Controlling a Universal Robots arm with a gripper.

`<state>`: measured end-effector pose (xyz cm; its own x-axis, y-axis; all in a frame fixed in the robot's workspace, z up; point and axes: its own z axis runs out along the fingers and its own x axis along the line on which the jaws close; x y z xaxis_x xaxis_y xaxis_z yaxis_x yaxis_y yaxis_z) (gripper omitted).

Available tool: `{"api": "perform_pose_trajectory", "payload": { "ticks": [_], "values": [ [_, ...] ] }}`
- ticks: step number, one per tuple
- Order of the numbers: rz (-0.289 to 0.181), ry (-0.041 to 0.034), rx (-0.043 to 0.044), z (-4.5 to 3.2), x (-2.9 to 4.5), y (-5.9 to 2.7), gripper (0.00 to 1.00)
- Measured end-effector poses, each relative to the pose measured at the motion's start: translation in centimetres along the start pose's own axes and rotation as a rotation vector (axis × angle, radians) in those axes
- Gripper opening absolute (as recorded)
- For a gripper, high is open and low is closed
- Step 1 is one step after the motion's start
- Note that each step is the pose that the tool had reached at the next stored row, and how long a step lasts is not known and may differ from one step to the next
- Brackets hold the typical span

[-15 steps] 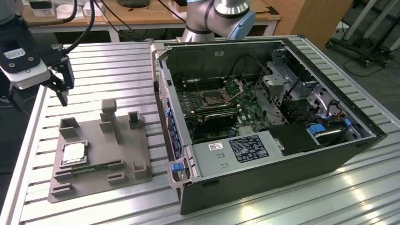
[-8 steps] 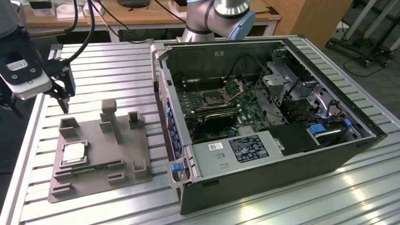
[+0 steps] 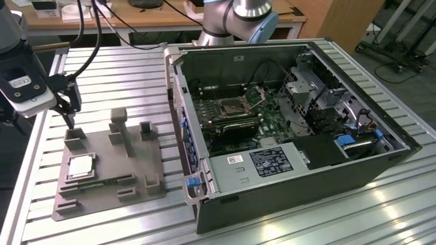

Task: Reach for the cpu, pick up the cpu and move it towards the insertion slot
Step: 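Reach for the cpu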

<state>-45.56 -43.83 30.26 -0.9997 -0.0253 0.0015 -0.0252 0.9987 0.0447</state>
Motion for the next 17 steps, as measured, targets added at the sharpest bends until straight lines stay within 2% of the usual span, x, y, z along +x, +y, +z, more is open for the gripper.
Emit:
{"api": "perform_pose_trajectory", "payload": {
  "ticks": [9, 17],
  "values": [
    [0.000, 0.0002, -0.0002, 1.61, 0.00, -0.12, 0.76],
    [0.000, 0.0003, -0.0037, 2.98, -0.24, -0.68, 0.76]
  ]
}}
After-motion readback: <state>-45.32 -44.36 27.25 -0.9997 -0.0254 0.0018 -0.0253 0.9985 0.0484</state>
